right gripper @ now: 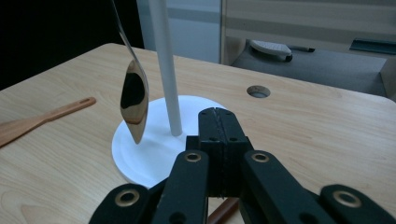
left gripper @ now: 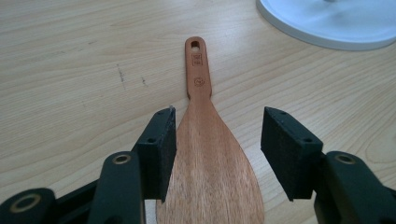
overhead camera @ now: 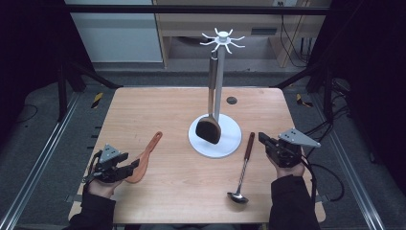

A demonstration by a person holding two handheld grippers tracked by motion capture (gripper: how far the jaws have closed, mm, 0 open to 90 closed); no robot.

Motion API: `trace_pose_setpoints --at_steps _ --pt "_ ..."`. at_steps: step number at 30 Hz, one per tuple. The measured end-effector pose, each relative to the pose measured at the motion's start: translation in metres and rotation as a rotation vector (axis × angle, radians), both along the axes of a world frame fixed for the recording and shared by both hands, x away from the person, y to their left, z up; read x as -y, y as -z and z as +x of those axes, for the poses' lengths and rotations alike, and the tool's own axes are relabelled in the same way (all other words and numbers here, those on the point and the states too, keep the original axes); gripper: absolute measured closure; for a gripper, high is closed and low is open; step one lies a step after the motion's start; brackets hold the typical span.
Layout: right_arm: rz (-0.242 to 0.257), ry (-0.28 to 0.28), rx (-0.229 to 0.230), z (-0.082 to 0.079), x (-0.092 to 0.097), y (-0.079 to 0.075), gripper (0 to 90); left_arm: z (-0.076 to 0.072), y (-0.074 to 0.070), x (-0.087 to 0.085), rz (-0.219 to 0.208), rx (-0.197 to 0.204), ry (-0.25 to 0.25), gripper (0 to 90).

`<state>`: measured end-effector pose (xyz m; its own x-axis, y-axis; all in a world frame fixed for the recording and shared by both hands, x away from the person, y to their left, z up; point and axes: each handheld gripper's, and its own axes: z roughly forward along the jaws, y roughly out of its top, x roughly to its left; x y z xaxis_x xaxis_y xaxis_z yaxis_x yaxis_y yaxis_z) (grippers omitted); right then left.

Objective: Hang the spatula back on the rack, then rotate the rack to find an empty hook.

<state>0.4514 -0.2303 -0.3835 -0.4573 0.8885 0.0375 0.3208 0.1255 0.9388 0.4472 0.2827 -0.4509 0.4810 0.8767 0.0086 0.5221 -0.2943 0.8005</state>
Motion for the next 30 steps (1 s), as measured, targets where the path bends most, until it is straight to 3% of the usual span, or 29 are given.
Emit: trace_pose_setpoints --at_steps 11,21,30 --pt "0.026 -0.013 0.052 0.008 -0.016 -0.023 90.0 0.003 0.003 -0.004 -0.004 -0.031 -0.024 44.9" --pt "0.051 -0.025 0.132 0.019 -0.038 -0.061 90.0 0.005 0.005 -0.004 0.006 -0.042 -0.025 44.9" --pt "0.076 -0.013 0.189 0.029 -0.045 -0.092 90.0 0.008 0.007 -0.003 0.016 -0.056 -0.024 44.7"
